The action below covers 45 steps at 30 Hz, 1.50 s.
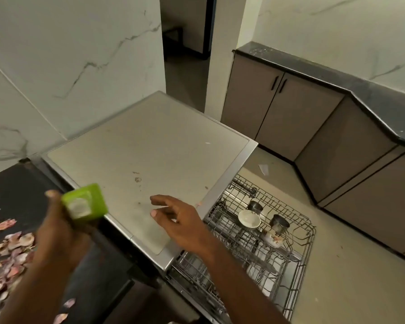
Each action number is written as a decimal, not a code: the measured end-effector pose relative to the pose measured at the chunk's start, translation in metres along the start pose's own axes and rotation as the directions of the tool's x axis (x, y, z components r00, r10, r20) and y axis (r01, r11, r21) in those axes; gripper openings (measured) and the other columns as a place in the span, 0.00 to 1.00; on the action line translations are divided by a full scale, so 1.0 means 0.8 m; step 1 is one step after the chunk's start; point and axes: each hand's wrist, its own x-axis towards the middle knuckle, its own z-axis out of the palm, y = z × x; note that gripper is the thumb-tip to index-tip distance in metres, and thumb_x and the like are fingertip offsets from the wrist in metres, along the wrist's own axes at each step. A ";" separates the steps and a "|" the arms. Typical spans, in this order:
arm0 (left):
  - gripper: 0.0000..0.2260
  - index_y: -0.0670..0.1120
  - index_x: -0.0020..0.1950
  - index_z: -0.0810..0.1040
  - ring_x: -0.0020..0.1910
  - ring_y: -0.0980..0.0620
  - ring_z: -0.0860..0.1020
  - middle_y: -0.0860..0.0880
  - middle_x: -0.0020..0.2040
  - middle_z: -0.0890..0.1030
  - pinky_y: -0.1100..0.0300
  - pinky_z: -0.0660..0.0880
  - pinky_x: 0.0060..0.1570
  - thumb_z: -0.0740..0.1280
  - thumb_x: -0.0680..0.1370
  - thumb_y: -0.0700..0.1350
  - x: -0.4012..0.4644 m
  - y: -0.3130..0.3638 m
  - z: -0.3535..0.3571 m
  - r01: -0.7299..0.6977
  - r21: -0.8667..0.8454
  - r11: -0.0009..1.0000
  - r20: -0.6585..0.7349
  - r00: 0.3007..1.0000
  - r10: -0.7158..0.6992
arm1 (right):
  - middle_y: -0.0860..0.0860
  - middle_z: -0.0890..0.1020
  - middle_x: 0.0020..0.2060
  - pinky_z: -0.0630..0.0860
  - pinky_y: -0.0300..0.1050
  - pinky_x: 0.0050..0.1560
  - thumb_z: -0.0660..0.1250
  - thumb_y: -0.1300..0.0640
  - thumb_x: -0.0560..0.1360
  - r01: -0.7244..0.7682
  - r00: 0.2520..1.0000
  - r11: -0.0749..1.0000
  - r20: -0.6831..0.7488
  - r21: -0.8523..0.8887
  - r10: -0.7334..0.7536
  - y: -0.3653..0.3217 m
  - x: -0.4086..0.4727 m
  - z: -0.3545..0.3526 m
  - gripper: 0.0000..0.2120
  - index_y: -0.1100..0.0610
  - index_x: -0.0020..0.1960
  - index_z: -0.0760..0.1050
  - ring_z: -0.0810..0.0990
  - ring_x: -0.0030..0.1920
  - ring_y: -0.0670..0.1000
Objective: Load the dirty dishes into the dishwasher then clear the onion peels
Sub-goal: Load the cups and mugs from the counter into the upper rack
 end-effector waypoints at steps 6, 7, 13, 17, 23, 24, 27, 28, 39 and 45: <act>0.14 0.54 0.51 0.81 0.44 0.65 0.83 0.54 0.45 0.83 0.72 0.77 0.44 0.59 0.86 0.58 -0.066 -0.092 0.108 0.061 0.593 0.803 0.129 0.977 -0.169 | 0.49 0.86 0.46 0.79 0.40 0.45 0.68 0.58 0.83 -0.093 0.995 0.957 -0.009 0.276 0.099 0.030 -0.015 -0.052 0.08 0.58 0.60 0.82 0.83 0.43 0.44; 0.19 0.49 0.51 0.82 0.44 0.59 0.85 0.48 0.45 0.86 0.66 0.80 0.44 0.58 0.85 0.59 -0.066 -0.106 0.115 0.100 0.592 0.800 0.130 0.967 -0.217 | 0.49 0.85 0.43 0.78 0.40 0.43 0.69 0.59 0.82 -0.099 0.994 0.947 -0.022 0.306 0.111 0.040 -0.021 -0.065 0.07 0.59 0.58 0.82 0.81 0.42 0.44; 0.10 0.53 0.63 0.81 0.58 0.51 0.84 0.53 0.58 0.85 0.56 0.82 0.53 0.66 0.83 0.51 -0.057 -0.153 0.135 -0.011 0.790 0.614 0.258 0.913 -0.316 | 0.52 0.88 0.50 0.81 0.44 0.54 0.72 0.57 0.79 -0.132 0.977 0.923 -0.108 0.362 0.182 0.098 -0.056 -0.147 0.09 0.58 0.57 0.86 0.85 0.51 0.51; 0.08 0.50 0.59 0.83 0.53 0.51 0.85 0.54 0.56 0.86 0.56 0.83 0.52 0.66 0.84 0.46 -0.048 -0.148 0.143 -0.025 0.825 0.565 0.211 0.940 -0.267 | 0.45 0.88 0.44 0.83 0.46 0.49 0.74 0.52 0.78 -0.285 0.919 0.959 -0.283 0.007 0.275 0.168 -0.050 -0.213 0.07 0.50 0.55 0.87 0.85 0.43 0.44; 0.10 0.46 0.55 0.84 0.51 0.52 0.86 0.52 0.53 0.87 0.57 0.83 0.49 0.63 0.85 0.41 -0.047 -0.138 0.129 0.010 0.872 0.490 0.095 0.977 -0.189 | 0.50 0.85 0.40 0.80 0.43 0.42 0.66 0.65 0.81 -0.461 0.884 0.670 -0.365 -0.582 0.290 0.296 0.026 -0.233 0.12 0.52 0.49 0.84 0.81 0.36 0.46; 0.10 0.46 0.55 0.84 0.51 0.52 0.86 0.52 0.53 0.87 0.58 0.83 0.49 0.63 0.85 0.41 -0.049 -0.137 0.125 0.028 0.869 0.495 0.070 0.982 -0.178 | 0.52 0.85 0.42 0.82 0.46 0.45 0.65 0.66 0.81 -0.468 0.883 0.650 -0.349 -0.599 0.313 0.314 0.039 -0.233 0.12 0.54 0.50 0.84 0.82 0.38 0.48; 0.10 0.45 0.55 0.85 0.51 0.51 0.86 0.51 0.53 0.87 0.61 0.83 0.49 0.63 0.84 0.41 -0.060 -0.134 0.114 0.072 0.863 0.499 0.006 0.988 -0.153 | 0.58 0.84 0.51 0.82 0.51 0.51 0.63 0.69 0.79 -0.461 0.885 0.617 -0.278 -0.638 0.373 0.344 0.072 -0.233 0.12 0.61 0.55 0.82 0.84 0.45 0.56; 0.10 0.45 0.55 0.85 0.51 0.51 0.86 0.51 0.52 0.87 0.61 0.83 0.49 0.63 0.84 0.41 -0.065 -0.133 0.112 0.088 0.862 0.499 -0.019 0.990 -0.141 | 0.60 0.83 0.54 0.81 0.49 0.51 0.64 0.69 0.78 -0.458 0.882 0.610 -0.242 -0.647 0.405 0.353 0.082 -0.233 0.11 0.63 0.58 0.81 0.84 0.47 0.58; 0.11 0.45 0.54 0.86 0.49 0.49 0.86 0.50 0.51 0.87 0.51 0.84 0.51 0.63 0.84 0.40 -0.104 -0.127 0.103 0.201 0.844 0.497 -0.193 0.979 -0.068 | 0.66 0.78 0.65 0.75 0.52 0.66 0.67 0.51 0.71 -0.561 0.734 0.597 -0.011 -0.574 0.679 0.406 0.148 -0.225 0.30 0.67 0.68 0.74 0.77 0.65 0.64; 0.10 0.44 0.55 0.85 0.50 0.49 0.86 0.51 0.52 0.87 0.55 0.83 0.49 0.63 0.84 0.39 -0.111 -0.131 0.109 0.211 0.865 0.456 -0.179 0.977 -0.113 | 0.60 0.75 0.72 0.70 0.45 0.68 0.59 0.55 0.85 -0.388 0.777 0.519 0.032 -0.761 0.628 0.405 0.148 -0.226 0.19 0.61 0.73 0.72 0.73 0.72 0.59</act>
